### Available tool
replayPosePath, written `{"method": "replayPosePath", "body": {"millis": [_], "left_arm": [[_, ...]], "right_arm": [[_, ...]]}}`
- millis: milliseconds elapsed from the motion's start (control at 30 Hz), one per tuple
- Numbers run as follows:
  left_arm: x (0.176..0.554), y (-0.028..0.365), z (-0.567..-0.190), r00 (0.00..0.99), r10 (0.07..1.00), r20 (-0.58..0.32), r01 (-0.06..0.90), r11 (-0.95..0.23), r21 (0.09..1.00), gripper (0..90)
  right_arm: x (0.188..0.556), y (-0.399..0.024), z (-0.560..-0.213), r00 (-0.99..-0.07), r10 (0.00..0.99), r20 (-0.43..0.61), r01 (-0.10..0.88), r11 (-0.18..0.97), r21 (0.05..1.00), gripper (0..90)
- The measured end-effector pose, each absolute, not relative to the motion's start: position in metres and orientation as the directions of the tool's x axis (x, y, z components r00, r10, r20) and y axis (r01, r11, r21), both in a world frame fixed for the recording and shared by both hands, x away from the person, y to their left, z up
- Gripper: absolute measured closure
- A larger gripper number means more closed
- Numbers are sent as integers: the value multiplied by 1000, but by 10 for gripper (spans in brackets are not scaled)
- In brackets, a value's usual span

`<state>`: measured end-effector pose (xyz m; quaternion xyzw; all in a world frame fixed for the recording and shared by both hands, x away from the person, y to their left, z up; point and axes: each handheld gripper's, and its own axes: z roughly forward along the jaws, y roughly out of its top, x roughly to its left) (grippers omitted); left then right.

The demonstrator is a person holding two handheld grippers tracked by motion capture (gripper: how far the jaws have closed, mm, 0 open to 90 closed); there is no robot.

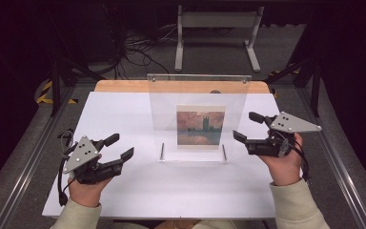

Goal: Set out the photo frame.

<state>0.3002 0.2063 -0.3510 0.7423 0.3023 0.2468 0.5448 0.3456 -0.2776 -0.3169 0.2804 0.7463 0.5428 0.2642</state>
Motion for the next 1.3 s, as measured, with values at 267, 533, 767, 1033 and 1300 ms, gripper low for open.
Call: {"method": "replayPosePath", "body": {"millis": [267, 533, 767, 1033, 1300], "left_arm": [[299, 216, -358, 690, 723, 31, 197, -229, 953, 316], [300, 226, -370, 698, 716, 5, 217, -218, 951, 290], [309, 230, -395, 681, 732, 0, 256, -238, 937, 283], [316, 231, -418, 660, 751, -21, 312, -248, 917, 284], [323, 230, -439, 667, 744, -19, 331, -274, 903, 287]], "right_arm": [[328, -300, -323, -697, 711, -90, 156, 273, 949, 92], [329, -317, -346, -677, 736, -32, 251, 271, 929, 25], [326, -328, -370, -694, 720, -12, 265, 271, 925, 12], [330, -342, -407, -685, 728, 32, 321, 262, 910, 10], [342, -344, -445, -677, 731, 85, 416, 284, 864, 0]]}}
